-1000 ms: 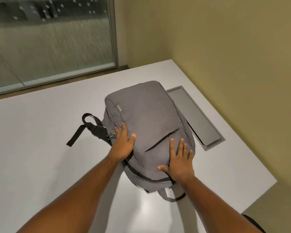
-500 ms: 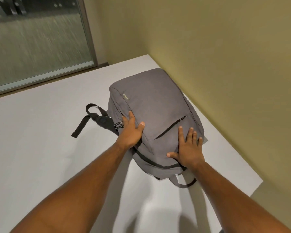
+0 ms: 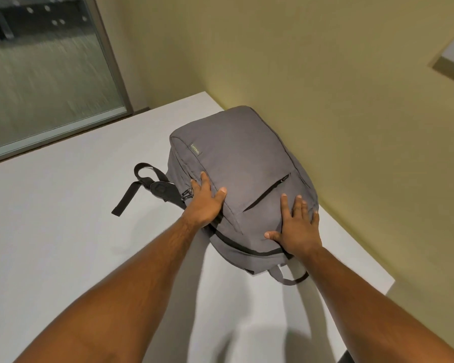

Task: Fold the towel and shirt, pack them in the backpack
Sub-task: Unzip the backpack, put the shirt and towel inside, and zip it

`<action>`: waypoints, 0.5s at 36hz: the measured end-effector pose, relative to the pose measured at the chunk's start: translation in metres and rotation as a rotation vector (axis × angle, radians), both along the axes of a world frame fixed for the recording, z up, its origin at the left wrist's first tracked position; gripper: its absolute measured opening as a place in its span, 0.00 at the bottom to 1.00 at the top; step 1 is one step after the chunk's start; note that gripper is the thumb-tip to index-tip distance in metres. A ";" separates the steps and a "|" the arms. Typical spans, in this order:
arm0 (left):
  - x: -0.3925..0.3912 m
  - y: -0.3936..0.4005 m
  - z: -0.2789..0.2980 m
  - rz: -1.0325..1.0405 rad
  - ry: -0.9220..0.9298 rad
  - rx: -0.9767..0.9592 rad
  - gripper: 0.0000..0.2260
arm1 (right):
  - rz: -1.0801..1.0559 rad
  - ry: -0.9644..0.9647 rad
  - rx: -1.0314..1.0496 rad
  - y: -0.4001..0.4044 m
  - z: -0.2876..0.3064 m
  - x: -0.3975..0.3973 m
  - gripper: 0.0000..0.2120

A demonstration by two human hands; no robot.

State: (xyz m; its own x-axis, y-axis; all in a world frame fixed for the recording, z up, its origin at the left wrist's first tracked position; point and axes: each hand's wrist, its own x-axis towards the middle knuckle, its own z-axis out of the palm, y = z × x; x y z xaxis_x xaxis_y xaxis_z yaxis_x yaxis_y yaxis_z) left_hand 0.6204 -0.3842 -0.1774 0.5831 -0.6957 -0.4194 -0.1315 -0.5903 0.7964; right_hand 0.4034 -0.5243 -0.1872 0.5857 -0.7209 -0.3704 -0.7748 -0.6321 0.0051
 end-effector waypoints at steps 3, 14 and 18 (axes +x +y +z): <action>0.003 0.008 -0.001 -0.037 -0.042 0.021 0.37 | -0.015 -0.009 0.006 0.008 0.002 -0.005 0.50; -0.023 0.062 0.016 -0.256 -0.527 0.123 0.32 | 0.016 -0.127 -0.083 0.069 0.034 -0.030 0.40; -0.047 0.082 0.035 -0.304 -0.650 0.120 0.31 | 0.039 -0.126 -0.119 0.099 0.056 -0.043 0.46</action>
